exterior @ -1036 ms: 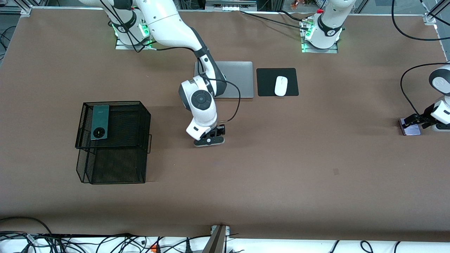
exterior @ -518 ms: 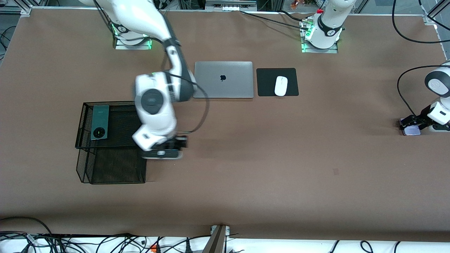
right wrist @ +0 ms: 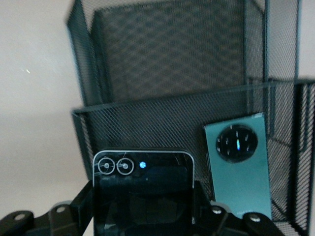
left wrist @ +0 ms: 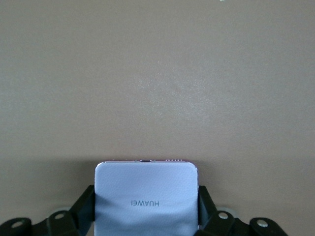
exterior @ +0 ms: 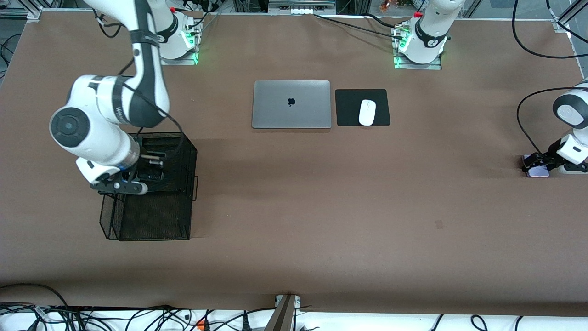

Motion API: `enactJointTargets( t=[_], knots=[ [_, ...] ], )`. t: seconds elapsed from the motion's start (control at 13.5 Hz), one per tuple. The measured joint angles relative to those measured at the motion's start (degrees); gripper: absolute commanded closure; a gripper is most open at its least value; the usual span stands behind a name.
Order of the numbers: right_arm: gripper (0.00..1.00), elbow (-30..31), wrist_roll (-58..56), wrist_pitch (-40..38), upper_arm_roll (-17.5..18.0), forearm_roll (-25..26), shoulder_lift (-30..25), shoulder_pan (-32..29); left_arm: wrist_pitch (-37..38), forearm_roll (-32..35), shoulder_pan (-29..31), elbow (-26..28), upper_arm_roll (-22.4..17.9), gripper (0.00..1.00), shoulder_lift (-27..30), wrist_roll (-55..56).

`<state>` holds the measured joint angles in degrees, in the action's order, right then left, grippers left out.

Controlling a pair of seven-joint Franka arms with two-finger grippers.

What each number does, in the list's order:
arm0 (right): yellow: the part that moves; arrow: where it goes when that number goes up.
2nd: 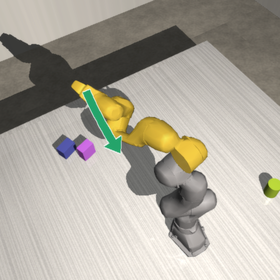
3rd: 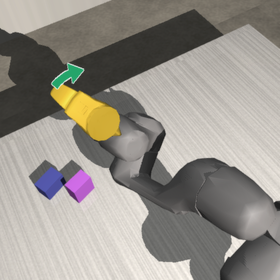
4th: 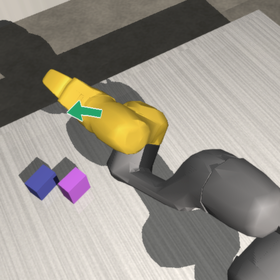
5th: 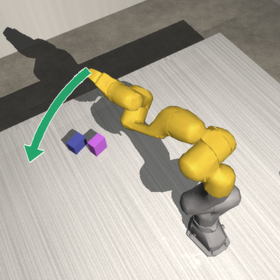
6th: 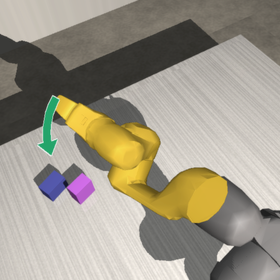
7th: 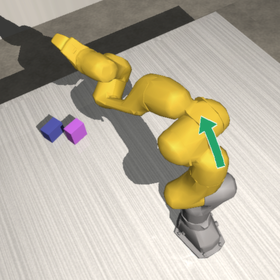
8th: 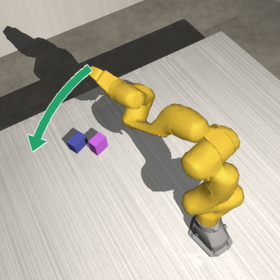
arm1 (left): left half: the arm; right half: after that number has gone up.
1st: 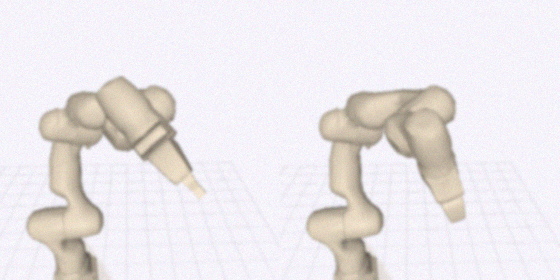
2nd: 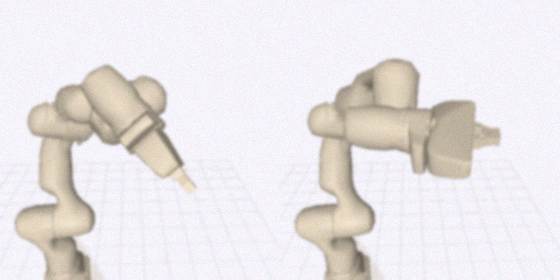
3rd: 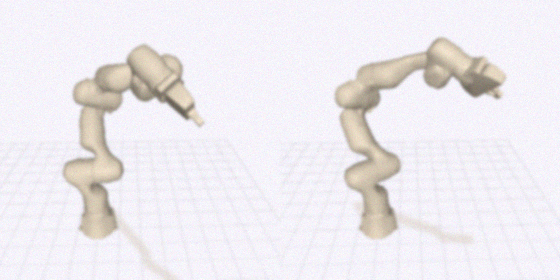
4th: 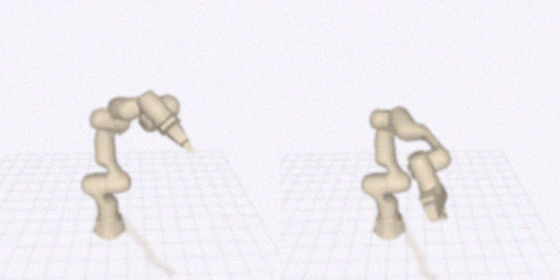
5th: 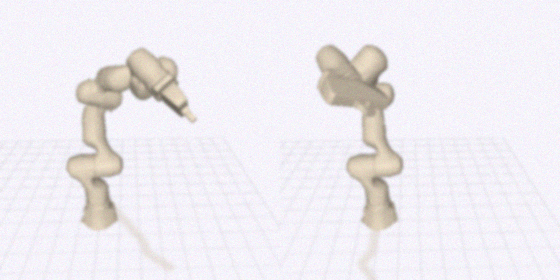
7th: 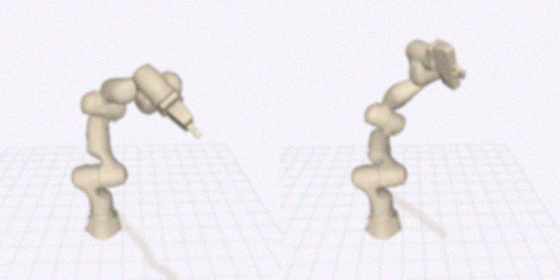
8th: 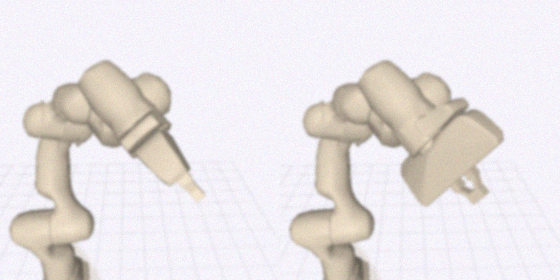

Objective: Place phones with both arms
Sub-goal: 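Carry the flip phone to the basket while the left gripper moves the white phone, then release the flip phone in the basket while the left gripper sets down the white phone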

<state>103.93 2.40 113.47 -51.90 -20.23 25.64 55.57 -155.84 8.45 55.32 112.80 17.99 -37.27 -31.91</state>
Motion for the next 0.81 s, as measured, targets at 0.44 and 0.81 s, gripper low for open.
enactJointTargets(
  t=[0.44, 0.81],
  knots=[
    [0.88, 12.6, 0.2, 12.5, 1.0, 0.0, -3.8, 4.1, 4.7, 0.0, -4.6, -4.0, 0.5, 1.00, -0.3, 4.6],
    [0.39, 14.1, 0.1, 16.0, 1.1, 0.0, -3.6, 4.1, 10.3, 0.0, -16.3, -8.1, 0.9, 1.00, -0.5, 22.4]
  ],
)
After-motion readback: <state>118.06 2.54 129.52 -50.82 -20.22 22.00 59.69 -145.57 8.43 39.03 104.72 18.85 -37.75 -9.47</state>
